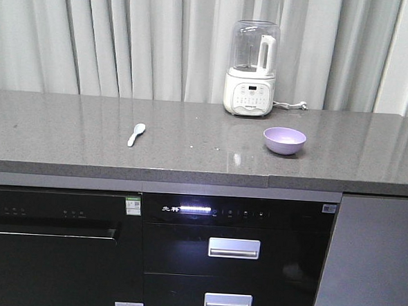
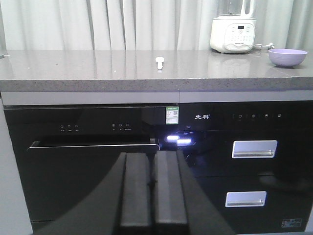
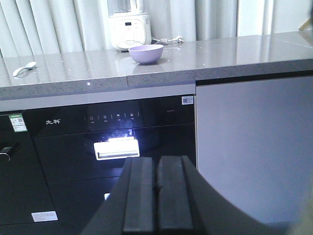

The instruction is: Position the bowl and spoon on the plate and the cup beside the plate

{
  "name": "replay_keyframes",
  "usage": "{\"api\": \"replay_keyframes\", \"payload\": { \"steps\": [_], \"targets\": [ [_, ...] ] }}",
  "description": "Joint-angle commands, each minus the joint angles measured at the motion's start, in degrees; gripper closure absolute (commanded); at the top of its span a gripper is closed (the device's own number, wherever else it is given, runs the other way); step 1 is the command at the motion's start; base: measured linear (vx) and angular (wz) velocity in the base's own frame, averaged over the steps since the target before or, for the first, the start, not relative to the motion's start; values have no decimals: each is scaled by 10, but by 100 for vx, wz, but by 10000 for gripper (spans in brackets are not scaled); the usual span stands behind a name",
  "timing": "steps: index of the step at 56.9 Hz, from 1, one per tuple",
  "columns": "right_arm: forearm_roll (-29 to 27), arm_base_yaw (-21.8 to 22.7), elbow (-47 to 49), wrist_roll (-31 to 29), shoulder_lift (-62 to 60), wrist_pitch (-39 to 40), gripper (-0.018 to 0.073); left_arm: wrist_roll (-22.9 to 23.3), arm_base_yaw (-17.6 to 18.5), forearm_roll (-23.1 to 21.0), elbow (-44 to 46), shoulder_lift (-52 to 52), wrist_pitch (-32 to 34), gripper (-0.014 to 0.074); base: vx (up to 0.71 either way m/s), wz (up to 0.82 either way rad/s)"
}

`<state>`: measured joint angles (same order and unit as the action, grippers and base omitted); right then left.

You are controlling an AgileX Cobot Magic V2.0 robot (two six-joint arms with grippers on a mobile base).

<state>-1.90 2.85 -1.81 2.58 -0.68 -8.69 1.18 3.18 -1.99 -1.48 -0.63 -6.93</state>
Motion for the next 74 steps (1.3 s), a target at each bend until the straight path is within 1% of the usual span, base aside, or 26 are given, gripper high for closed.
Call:
{"api": "replay_keyframes", "payload": {
  "steps": [1,50,74],
  "targets": [
    [2,3,-2,-6,-2,49,568,0,-1,-5,14,-4,44,600,0,0],
    [2,3,-2,-6,-2,49,568,0,-1,-5,14,-4,44,600,0,-1],
    [2,3,-2,-6,-2,49,568,0,-1,-5,14,-4,44,600,11,-10]
  ]
}}
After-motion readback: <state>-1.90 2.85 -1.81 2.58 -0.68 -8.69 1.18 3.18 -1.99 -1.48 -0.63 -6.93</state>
